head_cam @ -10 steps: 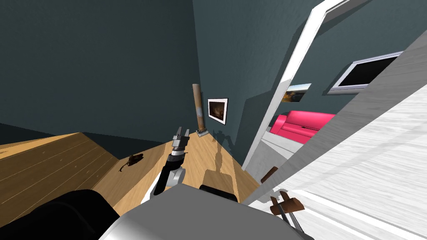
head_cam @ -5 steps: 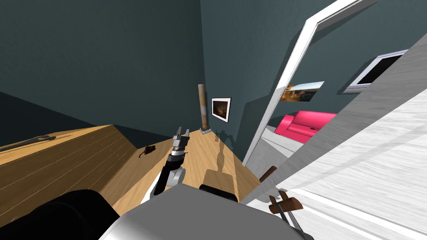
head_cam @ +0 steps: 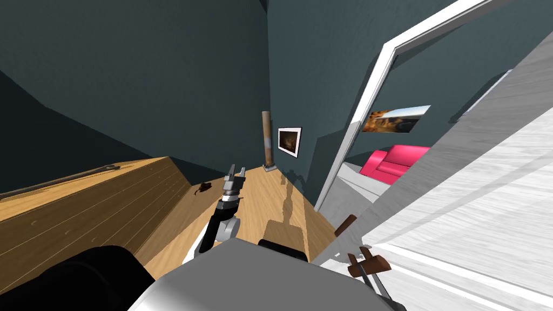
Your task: Pull the door open
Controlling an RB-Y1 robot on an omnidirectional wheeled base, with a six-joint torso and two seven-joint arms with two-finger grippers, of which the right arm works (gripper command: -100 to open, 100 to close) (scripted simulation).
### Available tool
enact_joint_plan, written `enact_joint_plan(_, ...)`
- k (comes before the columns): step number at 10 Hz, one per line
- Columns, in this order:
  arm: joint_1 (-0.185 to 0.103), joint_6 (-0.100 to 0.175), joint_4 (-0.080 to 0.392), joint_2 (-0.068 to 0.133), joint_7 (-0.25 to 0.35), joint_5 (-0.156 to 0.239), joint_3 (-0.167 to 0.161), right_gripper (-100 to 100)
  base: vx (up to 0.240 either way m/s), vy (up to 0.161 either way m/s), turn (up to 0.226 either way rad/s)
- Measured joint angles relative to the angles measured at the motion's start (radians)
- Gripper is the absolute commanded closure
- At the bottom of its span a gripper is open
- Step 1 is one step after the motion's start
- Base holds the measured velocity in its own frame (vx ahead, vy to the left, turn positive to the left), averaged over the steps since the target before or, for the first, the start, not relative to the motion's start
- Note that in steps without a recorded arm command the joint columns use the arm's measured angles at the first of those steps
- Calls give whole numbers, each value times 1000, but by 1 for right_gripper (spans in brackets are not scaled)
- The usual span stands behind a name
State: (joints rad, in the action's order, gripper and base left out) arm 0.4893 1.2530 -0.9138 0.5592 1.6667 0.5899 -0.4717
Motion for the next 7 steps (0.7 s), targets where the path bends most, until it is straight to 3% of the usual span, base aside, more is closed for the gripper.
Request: enact_joint_plan(7,-34,30,52,26,44,-18,-22,100,-222,-26,122)
